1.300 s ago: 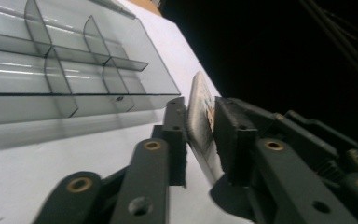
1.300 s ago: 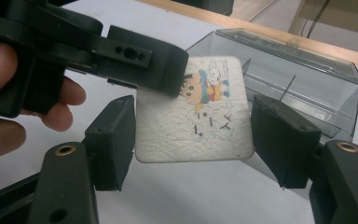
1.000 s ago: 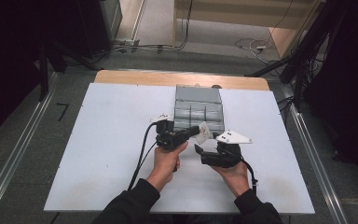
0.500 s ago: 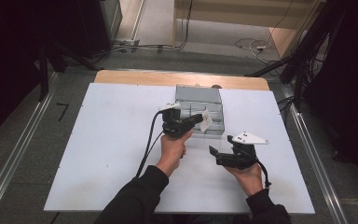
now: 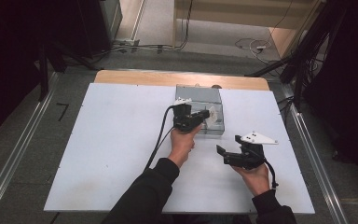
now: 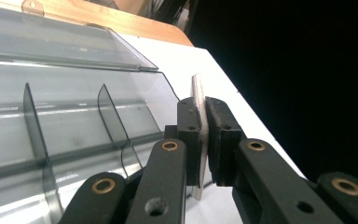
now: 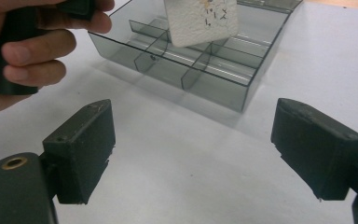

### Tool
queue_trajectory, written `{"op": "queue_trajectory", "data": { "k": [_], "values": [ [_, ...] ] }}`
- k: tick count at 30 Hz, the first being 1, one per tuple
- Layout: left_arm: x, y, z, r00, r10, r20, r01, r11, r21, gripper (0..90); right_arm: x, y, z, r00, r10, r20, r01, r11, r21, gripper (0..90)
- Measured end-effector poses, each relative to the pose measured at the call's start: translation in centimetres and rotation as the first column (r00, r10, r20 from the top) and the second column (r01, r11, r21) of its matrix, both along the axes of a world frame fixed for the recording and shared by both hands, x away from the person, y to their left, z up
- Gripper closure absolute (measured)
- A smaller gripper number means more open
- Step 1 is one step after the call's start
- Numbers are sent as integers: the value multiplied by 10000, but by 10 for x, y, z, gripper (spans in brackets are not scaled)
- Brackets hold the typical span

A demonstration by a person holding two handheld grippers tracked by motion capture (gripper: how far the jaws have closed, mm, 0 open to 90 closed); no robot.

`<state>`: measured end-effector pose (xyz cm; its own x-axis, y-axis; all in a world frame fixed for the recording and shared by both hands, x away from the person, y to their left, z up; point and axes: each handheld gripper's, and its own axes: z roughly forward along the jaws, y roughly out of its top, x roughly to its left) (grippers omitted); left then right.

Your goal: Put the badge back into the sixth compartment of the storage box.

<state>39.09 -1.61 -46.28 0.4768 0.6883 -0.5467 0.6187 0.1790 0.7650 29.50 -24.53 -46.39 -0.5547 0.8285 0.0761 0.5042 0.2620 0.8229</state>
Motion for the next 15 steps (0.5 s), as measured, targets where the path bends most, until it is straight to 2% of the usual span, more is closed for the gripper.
{"op": "queue_trajectory", "data": {
  "k": [3,7,9,12,15],
  "values": [
    [6,-4,-3,9999,85,69,-86,9998,174,852,0,-5,0,9999,-108,-39,108,9999,74,122],
    [12,-10,-10,9999,75,-92,-72,9995,292,852,-1,-9,0,9998,-189,-18,189,9998,95,123],
    [12,-15,-13,10000,16,-93,-11,9985,538,851,-2,-11,0,9997,-240,-23,240,9996,132,124],
    [12,-22,-17,10000,23,-46,-17,9932,1165,850,-2,-14,-1,9996,-294,-34,295,9995,118,124],
    [13,-25,-20,9999,60,-144,-40,9910,1335,847,-1,-15,-1,9995,-302,-48,302,9995,127,123]
  ]
}}
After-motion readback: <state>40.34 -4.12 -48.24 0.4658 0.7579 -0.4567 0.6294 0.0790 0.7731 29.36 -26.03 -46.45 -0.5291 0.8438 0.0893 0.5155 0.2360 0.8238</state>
